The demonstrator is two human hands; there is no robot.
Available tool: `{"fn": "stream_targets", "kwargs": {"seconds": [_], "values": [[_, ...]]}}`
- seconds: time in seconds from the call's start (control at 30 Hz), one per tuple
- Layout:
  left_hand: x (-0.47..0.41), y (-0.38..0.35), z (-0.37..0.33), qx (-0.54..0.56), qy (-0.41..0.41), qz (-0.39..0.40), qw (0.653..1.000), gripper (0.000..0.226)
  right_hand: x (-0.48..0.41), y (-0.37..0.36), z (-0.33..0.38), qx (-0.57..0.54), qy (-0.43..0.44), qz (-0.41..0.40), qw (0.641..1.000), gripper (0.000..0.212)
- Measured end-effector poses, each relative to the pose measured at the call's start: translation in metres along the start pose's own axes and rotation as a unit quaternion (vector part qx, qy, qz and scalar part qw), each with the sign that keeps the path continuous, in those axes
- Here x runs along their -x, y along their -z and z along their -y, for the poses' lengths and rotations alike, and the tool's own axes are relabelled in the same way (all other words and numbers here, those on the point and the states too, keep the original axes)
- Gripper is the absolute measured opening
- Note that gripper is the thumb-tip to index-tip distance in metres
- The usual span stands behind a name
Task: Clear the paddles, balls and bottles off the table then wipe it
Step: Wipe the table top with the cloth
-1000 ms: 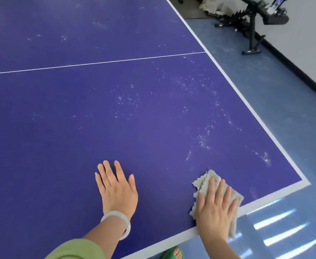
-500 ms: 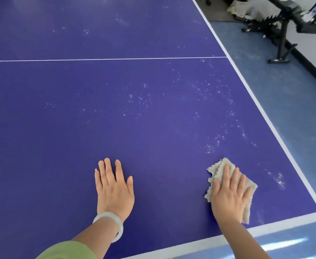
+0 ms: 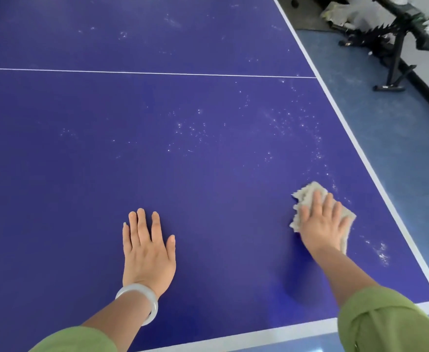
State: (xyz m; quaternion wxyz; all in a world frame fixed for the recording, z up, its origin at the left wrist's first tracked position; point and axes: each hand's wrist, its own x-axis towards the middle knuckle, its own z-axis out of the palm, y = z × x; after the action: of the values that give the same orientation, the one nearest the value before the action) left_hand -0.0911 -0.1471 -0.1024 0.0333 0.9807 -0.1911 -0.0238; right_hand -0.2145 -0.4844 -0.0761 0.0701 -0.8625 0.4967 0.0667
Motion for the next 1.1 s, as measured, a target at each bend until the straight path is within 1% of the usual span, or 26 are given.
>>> {"fn": "stream_targets", "kwargs": {"seconds": [0.03, 0.07, 0.1, 0.13, 0.17, 0.2, 0.27, 0.3, 0.37, 0.4, 0.43, 0.5, 0.53, 0.57, 0.63, 0.7, 0.77, 0.8, 0.87, 0.9, 0.93, 0.97, 1.0, 1.03, 1.07, 1.1], "values": [[0.0, 0.0, 0.0, 0.0, 0.0, 0.0, 1.0, 0.068, 0.002, -0.001, -0.004, -0.034, -0.059, 0.008, 0.998, 0.06], [0.0, 0.0, 0.001, 0.0, 0.0, -0.001, 1.0, 0.068, 0.011, -0.007, 0.001, -0.034, -0.085, -0.007, 0.996, 0.06], [0.0, 0.0, 0.001, 0.0, 0.0, -0.002, 1.0, 0.068, 0.022, -0.014, 0.014, -0.014, -0.077, -0.039, 0.996, 0.06], [0.0, 0.0, 0.0, 0.0, 0.0, -0.002, 1.0, 0.069, 0.037, -0.018, 0.031, 0.012, -0.041, -0.066, 0.997, 0.063], [0.0, -0.001, 0.0, 0.0, 0.0, -0.002, 1.0, 0.069, 0.052, -0.023, 0.05, 0.032, 0.018, -0.067, 0.997, 0.064], [0.0, -0.001, 0.0, 0.001, 0.0, -0.002, 1.0, 0.069, 0.067, -0.026, 0.068, 0.054, 0.104, -0.05, 0.992, 0.064], [0.0, -0.002, 0.001, 0.001, 0.001, -0.004, 1.0, 0.069, 0.091, -0.037, 0.083, 0.077, 0.302, -0.016, 0.95, 0.063], [0.0, -0.002, 0.001, 0.001, -0.001, -0.006, 1.0, 0.069, 0.092, -0.037, 0.082, 0.081, 0.363, -0.015, 0.928, 0.061], [0.0, -0.002, 0.002, 0.001, -0.002, -0.011, 1.0, 0.069, 0.055, -0.035, 0.062, 0.113, 0.408, -0.012, 0.906, 0.06], [0.0, -0.003, 0.002, 0.001, -0.001, -0.011, 1.0, 0.069, 0.032, -0.033, 0.048, 0.144, 0.39, -0.005, 0.909, 0.06], [0.0, -0.003, 0.001, 0.001, 0.001, -0.011, 1.0, 0.068, 0.007, -0.029, 0.033, 0.156, 0.327, -0.015, 0.932, 0.059], [0.0, -0.003, 0.001, 0.0, 0.002, -0.01, 1.0, 0.068, -0.029, -0.012, 0.0, 0.107, 0.12, -0.03, 0.986, 0.059], [0.0, -0.003, 0.002, -0.001, 0.002, -0.01, 1.0, 0.068, -0.037, -0.005, -0.013, 0.054, 0.032, -0.026, 0.998, 0.059], [0.0, -0.004, 0.002, -0.001, 0.003, -0.009, 1.0, 0.068, -0.035, 0.0, -0.018, 0.002, -0.036, -0.011, 0.999, 0.06], [-0.001, -0.004, 0.002, -0.002, 0.004, -0.007, 1.0, 0.068, -0.017, -0.003, -0.004, -0.042, -0.095, -0.01, 0.995, 0.061], [-0.001, -0.004, 0.001, -0.001, 0.002, -0.007, 1.0, 0.069, 0.018, -0.019, 0.029, -0.019, -0.051, -0.045, 0.998, 0.059], [0.0, -0.004, 0.0, -0.002, 0.0, -0.007, 1.0, 0.07, 0.07, -0.037, 0.066, 0.0, 0.064, -0.088, 0.994, 0.059], [0.0, -0.004, 0.0, -0.002, 0.0, -0.007, 1.0, 0.07, 0.101, -0.045, 0.08, 0.011, 0.149, -0.088, 0.985, 0.06], [0.0, -0.003, 0.001, 0.0, 0.0, -0.007, 1.0, 0.071, 0.15, -0.052, 0.085, 0.03, 0.305, -0.046, 0.951, 0.06], [0.0, -0.003, 0.001, 0.002, -0.001, -0.006, 1.0, 0.071, 0.157, -0.051, 0.077, 0.04, 0.359, -0.027, 0.932, 0.06], [0.0, -0.002, 0.001, 0.004, -0.002, -0.003, 1.0, 0.071, 0.152, -0.047, 0.064, 0.048, 0.388, -0.02, 0.92, 0.059], [0.0, -0.002, 0.002, 0.005, -0.004, 0.0, 1.0, 0.071, 0.142, -0.047, 0.047, 0.059, 0.373, -0.026, 0.926, 0.059], [0.0, -0.001, 0.002, 0.003, -0.006, 0.002, 1.0, 0.071, 0.13, -0.046, 0.031, 0.067, 0.319, -0.04, 0.945, 0.059], [0.001, 0.0, 0.001, 0.001, -0.008, 0.005, 1.0, 0.071, 0.117, -0.044, 0.015, 0.059, 0.23, -0.052, 0.97, 0.059], [0.001, 0.001, 0.001, -0.001, -0.009, 0.008, 1.0, 0.071, 0.105, -0.04, 0.003, 0.03, 0.118, -0.043, 0.992, 0.058], [0.001, 0.002, 0.001, -0.002, -0.01, 0.012, 1.0, 0.07, 0.099, -0.036, -0.004, 0.001, 0.015, -0.026, 1.0, 0.057]]}}
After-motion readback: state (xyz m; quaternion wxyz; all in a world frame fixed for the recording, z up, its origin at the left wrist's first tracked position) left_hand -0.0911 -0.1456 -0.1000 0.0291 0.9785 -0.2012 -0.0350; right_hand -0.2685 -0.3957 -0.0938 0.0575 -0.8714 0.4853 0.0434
